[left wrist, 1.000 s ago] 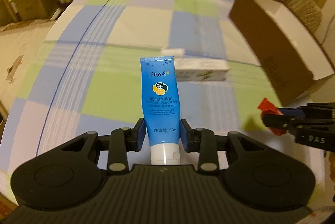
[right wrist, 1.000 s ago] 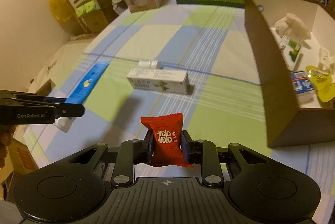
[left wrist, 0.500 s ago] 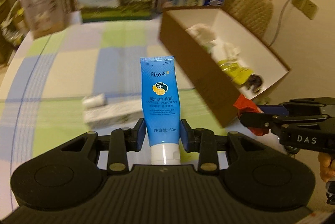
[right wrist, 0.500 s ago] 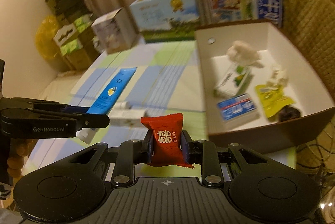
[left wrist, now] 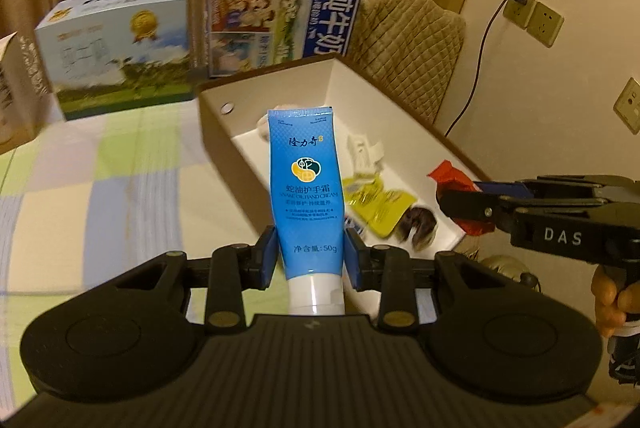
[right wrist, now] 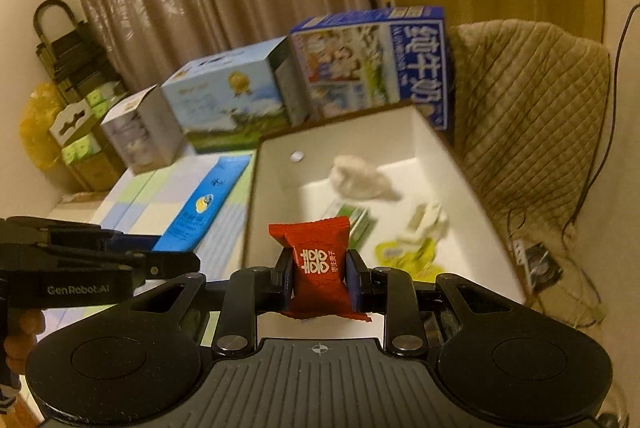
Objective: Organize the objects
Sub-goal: 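Lower the blue tube and red candy packet into the box and open both tools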
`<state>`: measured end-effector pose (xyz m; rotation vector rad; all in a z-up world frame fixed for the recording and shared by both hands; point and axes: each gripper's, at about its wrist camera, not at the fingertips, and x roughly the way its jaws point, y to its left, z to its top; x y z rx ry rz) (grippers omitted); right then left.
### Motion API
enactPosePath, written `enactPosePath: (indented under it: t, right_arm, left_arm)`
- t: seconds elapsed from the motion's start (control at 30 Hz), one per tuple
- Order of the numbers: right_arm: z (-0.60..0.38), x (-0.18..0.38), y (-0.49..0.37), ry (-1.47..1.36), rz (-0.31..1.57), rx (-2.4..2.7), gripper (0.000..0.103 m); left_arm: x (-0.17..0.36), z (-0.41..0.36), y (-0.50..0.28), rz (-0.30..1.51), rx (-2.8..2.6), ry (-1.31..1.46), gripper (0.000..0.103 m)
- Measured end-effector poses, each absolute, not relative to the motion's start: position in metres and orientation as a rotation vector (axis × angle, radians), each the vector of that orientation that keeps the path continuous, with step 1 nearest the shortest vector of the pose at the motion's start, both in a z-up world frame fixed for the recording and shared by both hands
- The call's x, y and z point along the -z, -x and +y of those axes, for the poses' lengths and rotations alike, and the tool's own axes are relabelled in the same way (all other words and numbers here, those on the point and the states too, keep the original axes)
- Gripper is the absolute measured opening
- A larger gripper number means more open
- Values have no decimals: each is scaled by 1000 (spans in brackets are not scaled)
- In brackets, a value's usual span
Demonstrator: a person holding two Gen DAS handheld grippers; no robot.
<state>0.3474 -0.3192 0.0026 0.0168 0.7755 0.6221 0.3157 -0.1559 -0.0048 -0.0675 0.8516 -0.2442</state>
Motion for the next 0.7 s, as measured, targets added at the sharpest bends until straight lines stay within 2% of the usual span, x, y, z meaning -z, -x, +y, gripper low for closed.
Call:
enactPosePath:
  t: [0.23, 0.7]
  right_arm:
    - [-320, 6, -401, 1, 790, -592, 24]
    - [-298, 61, -496, -17, 898, -523, 24]
  left_arm:
    - [12, -179, -369, 868, 231, 47, 29]
    - [63, -183, -474, 990, 122, 19, 29]
